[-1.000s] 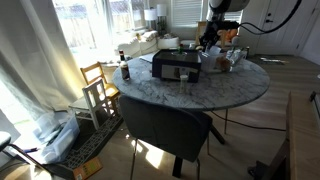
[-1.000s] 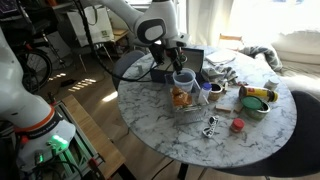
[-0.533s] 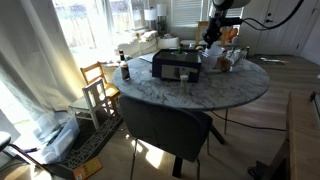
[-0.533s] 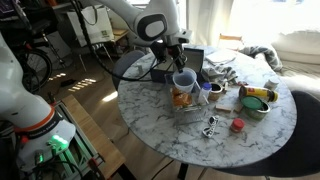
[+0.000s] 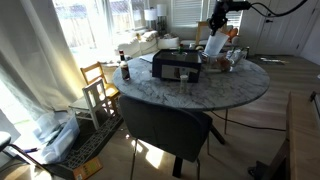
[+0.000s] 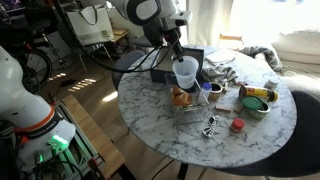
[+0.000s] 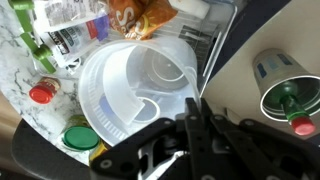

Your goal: Pick up the clear cup from the clear storage container and put it in the blue box

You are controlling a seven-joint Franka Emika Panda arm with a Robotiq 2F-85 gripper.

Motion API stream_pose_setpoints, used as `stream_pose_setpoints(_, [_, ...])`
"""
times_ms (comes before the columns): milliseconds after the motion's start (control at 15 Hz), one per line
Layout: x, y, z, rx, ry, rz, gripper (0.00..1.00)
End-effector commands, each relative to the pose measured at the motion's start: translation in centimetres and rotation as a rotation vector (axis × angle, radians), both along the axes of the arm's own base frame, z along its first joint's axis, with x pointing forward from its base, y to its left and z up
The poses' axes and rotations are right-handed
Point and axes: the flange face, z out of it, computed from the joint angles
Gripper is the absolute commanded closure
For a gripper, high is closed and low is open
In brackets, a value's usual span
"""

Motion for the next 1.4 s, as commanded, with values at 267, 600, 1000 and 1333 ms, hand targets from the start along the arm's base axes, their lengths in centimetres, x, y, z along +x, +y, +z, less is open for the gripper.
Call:
stream_pose_setpoints(267, [-4.0, 1.7, 6.7, 0.07, -0.159, 0.041, 0.99])
stream_pose_setpoints(600, [-3.9, 3.6, 8.0, 0.242, -0.279, 0.098, 0.99])
stream_pose_setpoints(1000, [-2.3, 7.0, 6.5, 0.42, -0.308, 0.236, 0.99])
stream_pose_setpoints(1333, [-1.1, 8.4, 4.4, 0.512, -0.286, 0.28, 0.99])
